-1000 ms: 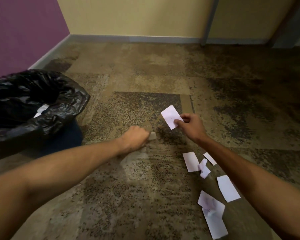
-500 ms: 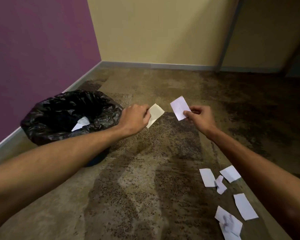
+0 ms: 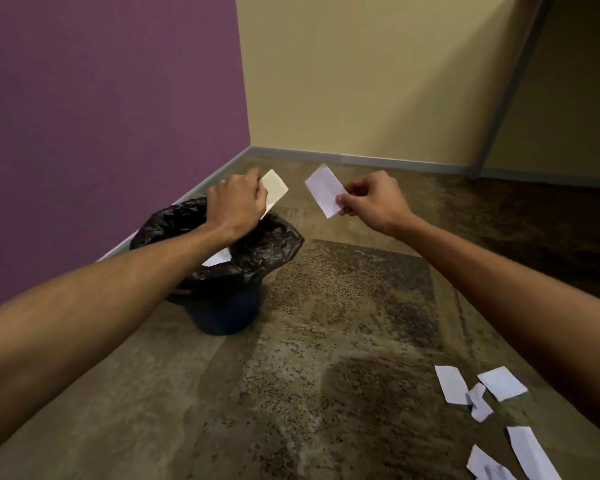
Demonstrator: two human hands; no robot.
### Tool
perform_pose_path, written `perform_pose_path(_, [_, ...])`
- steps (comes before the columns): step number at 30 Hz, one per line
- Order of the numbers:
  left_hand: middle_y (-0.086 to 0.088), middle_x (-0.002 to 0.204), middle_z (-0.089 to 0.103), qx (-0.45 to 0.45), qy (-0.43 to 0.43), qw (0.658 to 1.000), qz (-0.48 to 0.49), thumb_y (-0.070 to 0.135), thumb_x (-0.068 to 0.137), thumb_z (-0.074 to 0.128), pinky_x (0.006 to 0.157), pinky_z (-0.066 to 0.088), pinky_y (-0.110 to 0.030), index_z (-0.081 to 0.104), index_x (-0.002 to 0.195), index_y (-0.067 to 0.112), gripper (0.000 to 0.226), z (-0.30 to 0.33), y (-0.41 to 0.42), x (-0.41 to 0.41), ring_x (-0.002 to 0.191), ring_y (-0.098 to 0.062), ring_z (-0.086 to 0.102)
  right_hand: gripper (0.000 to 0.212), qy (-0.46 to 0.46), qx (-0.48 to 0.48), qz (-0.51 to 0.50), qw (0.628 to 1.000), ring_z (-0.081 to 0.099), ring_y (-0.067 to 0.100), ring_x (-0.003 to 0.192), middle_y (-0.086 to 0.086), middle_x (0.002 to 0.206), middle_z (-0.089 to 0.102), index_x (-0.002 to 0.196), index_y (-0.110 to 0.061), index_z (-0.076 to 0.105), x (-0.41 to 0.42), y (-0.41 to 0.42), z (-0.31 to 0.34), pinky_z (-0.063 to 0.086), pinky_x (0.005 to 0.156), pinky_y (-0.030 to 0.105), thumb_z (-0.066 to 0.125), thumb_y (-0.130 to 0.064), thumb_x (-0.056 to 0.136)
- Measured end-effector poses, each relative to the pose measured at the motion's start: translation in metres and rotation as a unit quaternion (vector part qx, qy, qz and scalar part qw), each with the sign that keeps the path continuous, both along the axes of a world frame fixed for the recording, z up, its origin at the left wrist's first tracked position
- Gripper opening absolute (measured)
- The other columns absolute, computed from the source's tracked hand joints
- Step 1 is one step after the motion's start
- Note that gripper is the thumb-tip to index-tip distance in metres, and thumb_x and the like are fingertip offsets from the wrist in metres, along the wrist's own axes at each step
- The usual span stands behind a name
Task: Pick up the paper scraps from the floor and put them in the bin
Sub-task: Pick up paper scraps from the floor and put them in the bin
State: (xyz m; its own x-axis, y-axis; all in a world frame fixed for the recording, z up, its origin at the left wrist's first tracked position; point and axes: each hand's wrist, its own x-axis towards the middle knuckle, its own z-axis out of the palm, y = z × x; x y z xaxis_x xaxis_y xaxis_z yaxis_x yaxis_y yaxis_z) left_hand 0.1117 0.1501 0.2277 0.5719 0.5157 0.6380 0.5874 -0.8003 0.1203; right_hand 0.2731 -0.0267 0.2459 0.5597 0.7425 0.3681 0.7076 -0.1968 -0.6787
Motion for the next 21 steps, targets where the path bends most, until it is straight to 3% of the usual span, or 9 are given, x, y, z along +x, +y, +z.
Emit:
perform_pose_path(3, [-0.023,0.100,0.066,-0.009,0.006,0.999,0.047,0.023,0.098,0.041,0.067,0.036,-0.042,0.059,0.108,0.006,0.027,0.001,0.019,-0.022,0.091,-0.045,0.061,0.013,-0.037,-0.017,0.013,0.999,0.070,0.012,0.066,0.008,0.075,0.075,0.085,-0.003,0.077,-0.016,0.028,0.008,0.061,0.070,0.034,0.066,-0.008,0.082])
perform_pose_path(7, [-0.023,0.100,0.066,-0.032,0.048,0.994,0.093,0.022,0.097,0.042,0.073,0.043,-0.046,0.061,0.108,0.006,0.027,-0.009,0.043,-0.049,0.092,-0.045,0.060,0.010,-0.054,-0.041,0.029,0.997,0.067,0.007,0.061,0.005,0.074,0.074,0.088,-0.005,0.077,-0.041,0.057,0.001,0.056,0.057,0.019,0.068,-0.006,0.082])
perform_pose_path(11, [-0.021,0.102,0.066,-0.058,0.077,0.988,0.120,0.022,0.096,0.043,0.075,0.044,-0.046,0.063,0.106,0.008,0.026,-0.019,0.061,-0.066,0.094,-0.045,0.060,0.012,-0.052,-0.056,0.029,0.997,0.068,0.014,0.067,0.006,0.076,0.073,0.087,-0.005,0.077,-0.059,0.077,-0.016,0.060,0.063,0.031,0.069,-0.004,0.078])
perform_pose_path(15, [-0.017,0.092,0.067,-0.076,0.116,0.983,0.119,0.018,0.094,0.044,0.066,0.041,-0.041,0.064,0.092,0.008,0.022,-0.027,0.068,-0.073,0.077,-0.037,0.058,0.014,-0.055,-0.079,0.050,0.994,0.063,0.013,0.062,0.006,0.077,0.072,0.092,-0.003,0.076,-0.073,0.096,-0.031,0.046,0.049,0.019,0.068,-0.004,0.080])
perform_pose_path(18, [-0.014,0.096,0.067,-0.095,0.142,0.979,0.110,0.025,0.094,0.044,0.070,0.045,-0.042,0.064,0.095,0.010,0.026,-0.035,0.069,-0.072,0.082,-0.035,0.058,0.024,-0.033,-0.093,0.081,0.992,0.063,0.011,0.074,0.009,0.100,0.072,0.108,-0.003,0.070,-0.080,0.105,-0.033,0.048,0.060,0.013,0.069,-0.008,0.085])
perform_pose_path(21, [-0.011,0.100,0.066,-0.134,0.159,0.974,0.090,0.033,0.094,0.038,0.076,0.046,-0.041,0.062,0.106,0.013,0.033,-0.038,0.069,-0.068,0.090,-0.034,0.060,0.051,-0.003,-0.127,0.142,0.982,0.065,0.020,0.106,0.010,0.125,0.064,0.134,-0.005,0.053,-0.082,0.104,-0.038,0.055,0.089,0.026,0.069,-0.011,0.086])
